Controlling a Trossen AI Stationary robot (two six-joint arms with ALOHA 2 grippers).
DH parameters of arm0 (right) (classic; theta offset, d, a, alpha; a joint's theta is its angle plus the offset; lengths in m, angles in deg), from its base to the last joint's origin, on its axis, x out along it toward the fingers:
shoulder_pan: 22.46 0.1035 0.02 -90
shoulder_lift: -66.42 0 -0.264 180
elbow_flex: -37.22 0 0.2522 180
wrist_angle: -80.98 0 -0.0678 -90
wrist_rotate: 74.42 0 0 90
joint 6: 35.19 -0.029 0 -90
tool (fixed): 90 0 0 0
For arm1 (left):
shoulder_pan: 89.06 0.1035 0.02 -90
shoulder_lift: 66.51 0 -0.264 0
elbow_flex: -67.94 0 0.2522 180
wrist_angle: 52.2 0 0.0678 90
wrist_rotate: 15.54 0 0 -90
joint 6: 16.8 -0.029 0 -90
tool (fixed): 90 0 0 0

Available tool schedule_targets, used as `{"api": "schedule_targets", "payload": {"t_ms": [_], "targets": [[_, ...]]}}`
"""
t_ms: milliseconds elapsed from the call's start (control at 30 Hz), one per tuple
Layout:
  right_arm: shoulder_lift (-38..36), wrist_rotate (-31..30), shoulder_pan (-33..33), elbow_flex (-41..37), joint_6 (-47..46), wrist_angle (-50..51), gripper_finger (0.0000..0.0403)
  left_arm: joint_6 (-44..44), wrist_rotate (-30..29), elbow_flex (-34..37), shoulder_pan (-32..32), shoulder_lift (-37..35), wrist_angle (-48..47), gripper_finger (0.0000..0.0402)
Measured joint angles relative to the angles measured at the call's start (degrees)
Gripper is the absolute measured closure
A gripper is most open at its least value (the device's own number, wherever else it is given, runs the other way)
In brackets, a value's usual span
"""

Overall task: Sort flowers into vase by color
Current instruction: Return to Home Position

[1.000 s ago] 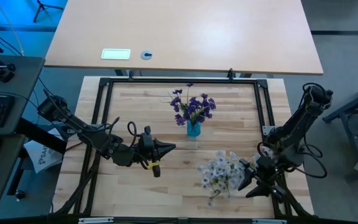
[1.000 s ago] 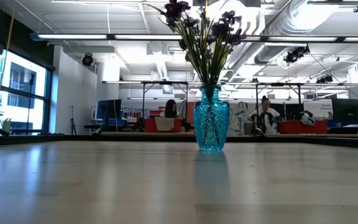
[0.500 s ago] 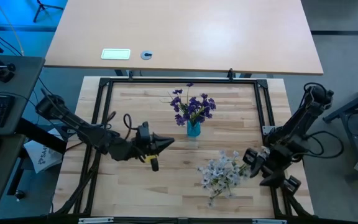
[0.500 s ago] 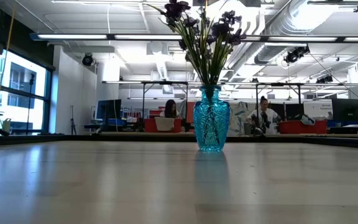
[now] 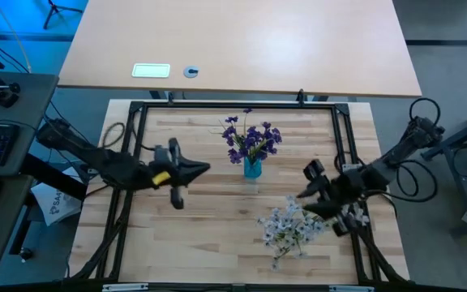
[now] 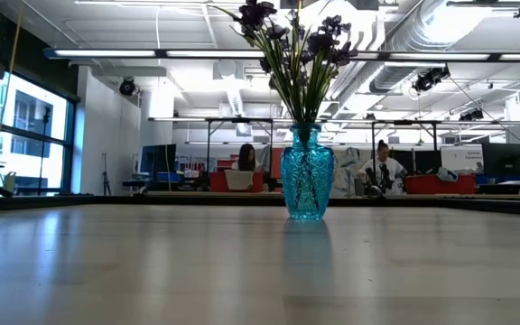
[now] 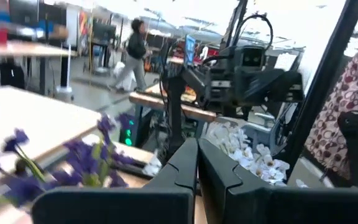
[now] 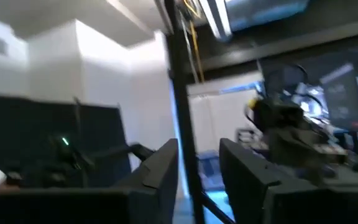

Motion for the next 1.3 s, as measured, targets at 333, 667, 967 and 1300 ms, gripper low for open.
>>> {"api": "schedule_targets", "payload": {"t_ms": [333,667,967,1300], "targets": [[-3.96,3.11,-13.74,5.38,-3.93,26.68,0.0393,-7.81,0.49,-0.02,0.06,-9.24,-15.4,0.0401],[-11.88,6.82,-22.93,-8.32,-12.42,27.88,0.0402,-5.15,12.62,5.57,6.46,-8.6,-13.74,0.0402],[-24.48,12.45,-27.23,-15.11,-13.68,33.18,0.0402,3.62,11.68,25.52,11.18,-10.97,12.27,0.0402],[-29.6,19.86,-35.88,-19.46,-17.54,38.84,0.0403,5.19,12.97,35.89,17.46,-19.64,13.85,0.0402]]}}
